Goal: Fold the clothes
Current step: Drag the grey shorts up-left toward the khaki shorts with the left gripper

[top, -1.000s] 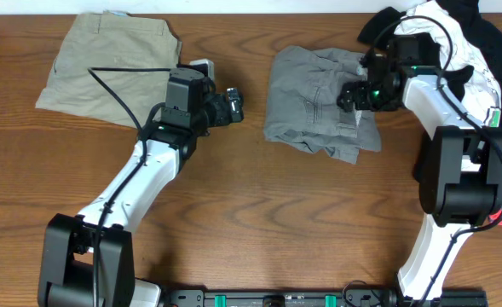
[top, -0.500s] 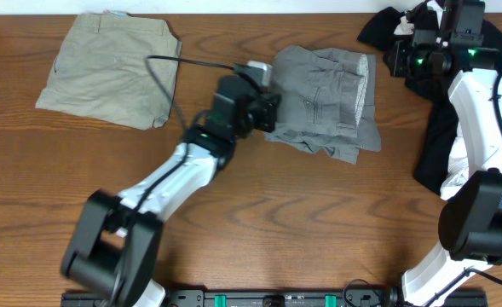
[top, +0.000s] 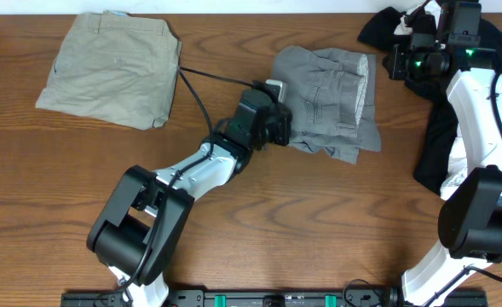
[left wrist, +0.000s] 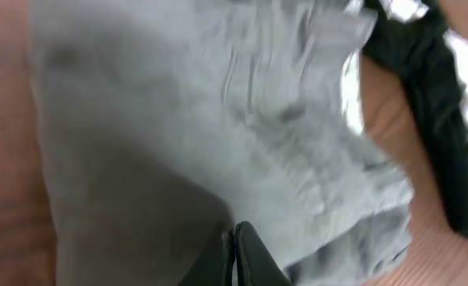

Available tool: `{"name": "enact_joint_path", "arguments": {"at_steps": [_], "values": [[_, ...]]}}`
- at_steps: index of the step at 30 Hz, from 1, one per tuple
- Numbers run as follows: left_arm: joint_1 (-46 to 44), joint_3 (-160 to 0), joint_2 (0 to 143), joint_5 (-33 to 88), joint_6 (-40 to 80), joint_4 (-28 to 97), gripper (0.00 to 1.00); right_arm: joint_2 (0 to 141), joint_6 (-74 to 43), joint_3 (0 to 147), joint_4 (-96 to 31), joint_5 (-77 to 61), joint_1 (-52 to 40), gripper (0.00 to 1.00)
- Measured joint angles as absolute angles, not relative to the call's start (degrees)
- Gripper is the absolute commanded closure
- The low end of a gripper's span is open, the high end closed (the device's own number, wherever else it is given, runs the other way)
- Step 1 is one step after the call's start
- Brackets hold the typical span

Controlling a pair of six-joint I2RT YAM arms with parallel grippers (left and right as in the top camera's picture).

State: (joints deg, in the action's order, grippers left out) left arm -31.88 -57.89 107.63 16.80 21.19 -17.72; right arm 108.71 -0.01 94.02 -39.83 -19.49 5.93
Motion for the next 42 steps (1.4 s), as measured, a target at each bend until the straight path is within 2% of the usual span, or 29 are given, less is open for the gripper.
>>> {"name": "enact_joint_path", "arguments": {"at_steps": [12,21,23,26,27,33,37,42], "values": [[-30.6,-58.0,117.6,17.1,21.1,-24.2,0.93,108.7,0.0,94.0,-40.3,-19.2,5.9,0.83],[-26.1,-59.6,117.9,6.8,20.5,-21.3,0.90,108.7,0.0,94.0,-41.8,-17.1,5.9,0.83],[-23.3,-59.8,117.9,4.4,19.3,-21.0,0.83,108.7,0.0,94.0,-41.8,-16.9,5.9,0.82],[-19.2,-59.8,117.8,2.0,16.8,-21.4,0.66,108.7,0.0,94.0,-41.8,-16.7,5.9,0.80],[-17.6,-59.8,117.6,1.3,16.0,-21.5,0.60,108.7,0.0,94.0,-41.7,-16.6,5.9,0.77],[-11.1,-59.1,114.4,-3.0,11.2,-20.0,0.45,108.7,-0.5,94.0,-41.4,-16.4,5.9,0.64],[-11.5,-58.2,107.5,-3.8,5.3,-19.3,0.37,108.7,-0.5,94.0,-41.2,-16.4,5.9,0.60],[-17.3,-58.2,98.2,-2.8,-4.4,-18.4,0.23,108.7,-0.6,94.0,-41.0,-16.5,5.9,0.54]]}}
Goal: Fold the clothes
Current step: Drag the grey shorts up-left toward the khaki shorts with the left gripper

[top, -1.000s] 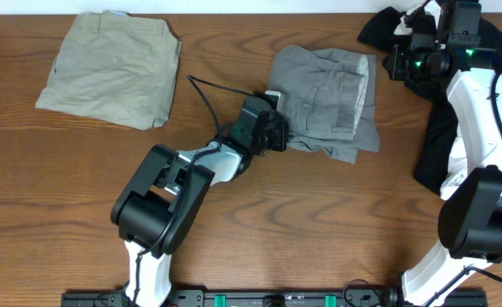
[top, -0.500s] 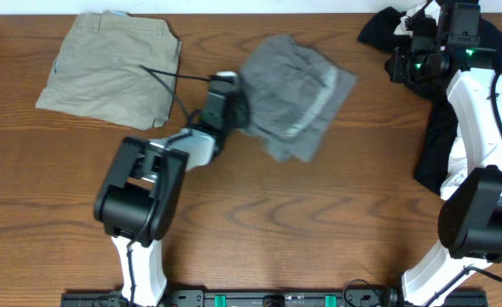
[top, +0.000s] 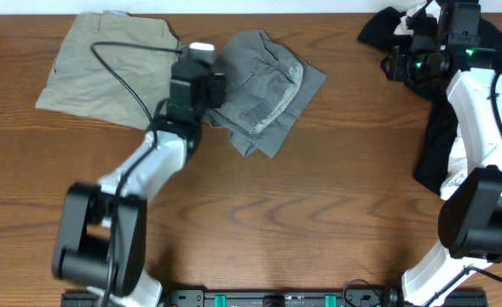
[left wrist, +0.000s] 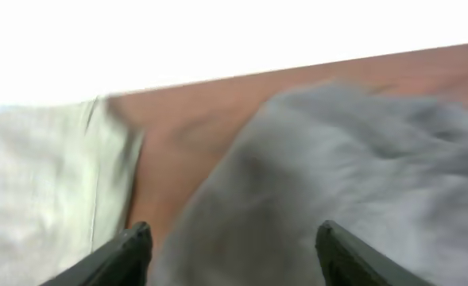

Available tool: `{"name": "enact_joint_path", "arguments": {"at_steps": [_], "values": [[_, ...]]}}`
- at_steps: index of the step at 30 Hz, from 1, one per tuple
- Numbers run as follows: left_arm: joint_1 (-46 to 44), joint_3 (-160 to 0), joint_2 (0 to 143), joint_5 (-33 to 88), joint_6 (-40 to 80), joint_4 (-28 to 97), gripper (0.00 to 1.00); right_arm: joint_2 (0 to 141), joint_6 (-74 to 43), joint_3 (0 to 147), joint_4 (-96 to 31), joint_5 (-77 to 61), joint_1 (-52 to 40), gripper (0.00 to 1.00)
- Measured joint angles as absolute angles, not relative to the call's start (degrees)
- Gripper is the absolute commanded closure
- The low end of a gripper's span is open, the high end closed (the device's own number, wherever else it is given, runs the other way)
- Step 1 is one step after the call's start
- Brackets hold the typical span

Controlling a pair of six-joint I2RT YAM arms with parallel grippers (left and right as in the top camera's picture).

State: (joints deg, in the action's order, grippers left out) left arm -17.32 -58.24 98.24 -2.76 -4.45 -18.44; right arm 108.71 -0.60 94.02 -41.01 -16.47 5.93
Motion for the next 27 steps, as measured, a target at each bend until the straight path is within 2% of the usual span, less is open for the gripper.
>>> {"name": "enact_joint_path", "arguments": {"at_steps": [6,9,17,22,27], "values": [[-26.0,-58.4,98.7,-1.7,-12.2,-12.6,0.19,108.7,-0.6,94.0,-41.0,-16.5,5.9,0.51],[-28.4,-60.3,101.1,-1.5,-14.0,-4.0,0.19,108.7,-0.6,94.0,-41.0,-16.5,5.9,0.50],[-32.1,-83.9,108.4,-1.7,-17.3,21.4,0.14,108.7,-0.6,94.0,-41.1,-16.5,5.9,0.49],[-34.7,-97.4,116.0,-2.4,-20.3,28.8,0.14,108.7,-0.6,94.0,-41.2,-16.5,5.9,0.48],[-36.2,-100.6,124.6,-3.5,-21.7,32.6,0.14,108.7,-0.6,94.0,-41.8,-16.6,5.9,0.48]]}}
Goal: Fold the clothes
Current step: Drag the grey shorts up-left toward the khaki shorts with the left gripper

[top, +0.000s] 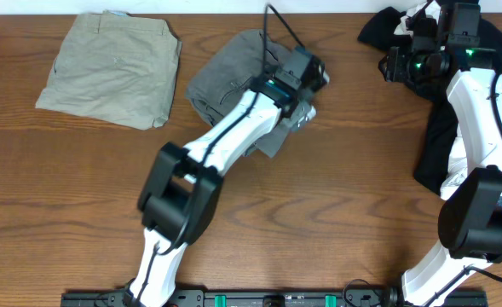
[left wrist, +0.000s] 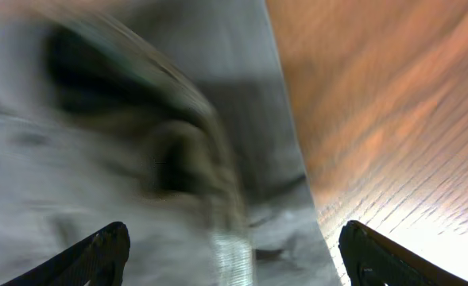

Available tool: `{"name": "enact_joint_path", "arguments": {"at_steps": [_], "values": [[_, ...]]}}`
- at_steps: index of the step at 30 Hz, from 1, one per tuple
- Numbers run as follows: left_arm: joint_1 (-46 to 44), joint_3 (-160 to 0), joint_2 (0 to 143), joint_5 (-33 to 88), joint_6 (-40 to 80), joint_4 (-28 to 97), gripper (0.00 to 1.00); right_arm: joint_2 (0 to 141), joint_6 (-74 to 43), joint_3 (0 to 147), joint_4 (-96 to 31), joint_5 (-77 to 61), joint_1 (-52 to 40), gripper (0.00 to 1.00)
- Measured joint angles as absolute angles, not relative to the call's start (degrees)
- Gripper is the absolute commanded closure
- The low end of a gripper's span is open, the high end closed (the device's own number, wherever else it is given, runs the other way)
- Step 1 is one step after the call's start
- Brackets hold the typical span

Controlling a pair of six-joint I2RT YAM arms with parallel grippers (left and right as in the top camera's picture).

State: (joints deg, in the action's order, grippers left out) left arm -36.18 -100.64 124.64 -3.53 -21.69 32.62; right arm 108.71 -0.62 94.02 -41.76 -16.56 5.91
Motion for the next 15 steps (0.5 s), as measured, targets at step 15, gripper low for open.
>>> {"name": "enact_joint_path", "arguments": {"at_steps": [15], "values": [[-36.1,-100.7,128.3,-4.7,-22.6,33.0,0.14,108.7,-0.6,94.0,-41.7,-16.6,5.9,0.48]]}}
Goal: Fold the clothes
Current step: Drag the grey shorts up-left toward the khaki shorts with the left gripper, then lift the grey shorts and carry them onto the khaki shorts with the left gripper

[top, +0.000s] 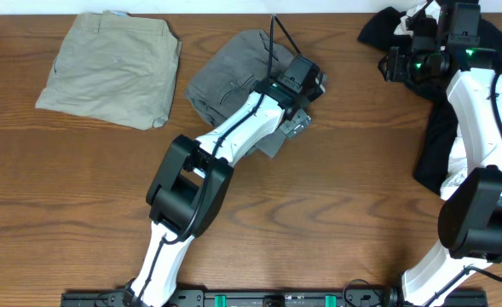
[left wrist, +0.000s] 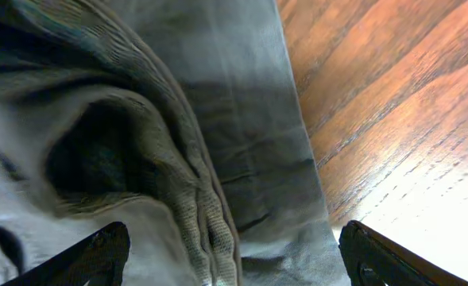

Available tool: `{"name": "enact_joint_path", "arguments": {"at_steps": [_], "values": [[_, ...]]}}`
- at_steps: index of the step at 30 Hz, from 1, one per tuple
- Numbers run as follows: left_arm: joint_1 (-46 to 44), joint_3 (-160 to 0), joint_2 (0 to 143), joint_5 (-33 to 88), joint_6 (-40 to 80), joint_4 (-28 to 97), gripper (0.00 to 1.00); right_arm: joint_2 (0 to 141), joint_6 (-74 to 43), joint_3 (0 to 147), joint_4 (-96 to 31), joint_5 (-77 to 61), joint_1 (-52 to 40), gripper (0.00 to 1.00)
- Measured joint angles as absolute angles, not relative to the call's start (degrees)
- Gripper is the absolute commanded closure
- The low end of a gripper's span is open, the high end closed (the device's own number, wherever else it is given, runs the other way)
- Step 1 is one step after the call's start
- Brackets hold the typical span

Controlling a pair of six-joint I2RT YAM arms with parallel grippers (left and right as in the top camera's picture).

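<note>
Grey shorts (top: 225, 81) lie bunched at the top centre of the table, next to folded khaki shorts (top: 106, 68) at the top left. My left gripper (top: 300, 83) hovers over the grey shorts' right edge. In the left wrist view this gripper (left wrist: 234, 266) is open wide, with the ribbed waistband and folds of the grey shorts (left wrist: 218, 119) between and below its fingers (left wrist: 98, 254). My right gripper (top: 397, 61) is held up at the top right beside a black garment (top: 442, 136); its jaws cannot be made out.
The wooden table (top: 336, 213) stretches below the clothes. The black garment drapes over the right edge and far right corner, partly under my right arm. My left arm's cable loops over the grey shorts.
My left gripper has stayed open over the right edge of the grey shorts, shifted only slightly. The shorts and my right arm have not moved.
First my left gripper was shut at the left edge of the grey shorts, which lay right of centre. Then the shorts lay further left, near the khaki pair, with the gripper open beside them. Later it stood open over their right edge, where it remains.
</note>
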State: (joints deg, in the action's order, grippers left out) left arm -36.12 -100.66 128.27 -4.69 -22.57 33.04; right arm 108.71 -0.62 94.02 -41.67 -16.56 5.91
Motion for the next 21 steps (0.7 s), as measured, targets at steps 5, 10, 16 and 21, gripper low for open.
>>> {"name": "enact_joint_path", "arguments": {"at_steps": [5,10,16,21], "values": [[-36.6,-100.7,130.8,-4.8,-22.6,33.3,0.14,108.7,-0.6,94.0,-41.7,-16.6,5.9,0.48],[-37.2,-100.8,131.2,-5.1,-22.8,33.5,0.14,108.7,-0.6,94.0,-41.6,-16.5,5.9,0.47],[-37.2,-100.9,131.4,-5.1,-23.0,33.7,0.14,108.7,-0.6,94.0,-41.5,-16.6,5.9,0.47],[-37.3,-102.3,132.7,-7.0,-23.6,32.5,0.16,108.7,-0.6,94.0,-41.5,-16.6,5.9,0.47]]}}
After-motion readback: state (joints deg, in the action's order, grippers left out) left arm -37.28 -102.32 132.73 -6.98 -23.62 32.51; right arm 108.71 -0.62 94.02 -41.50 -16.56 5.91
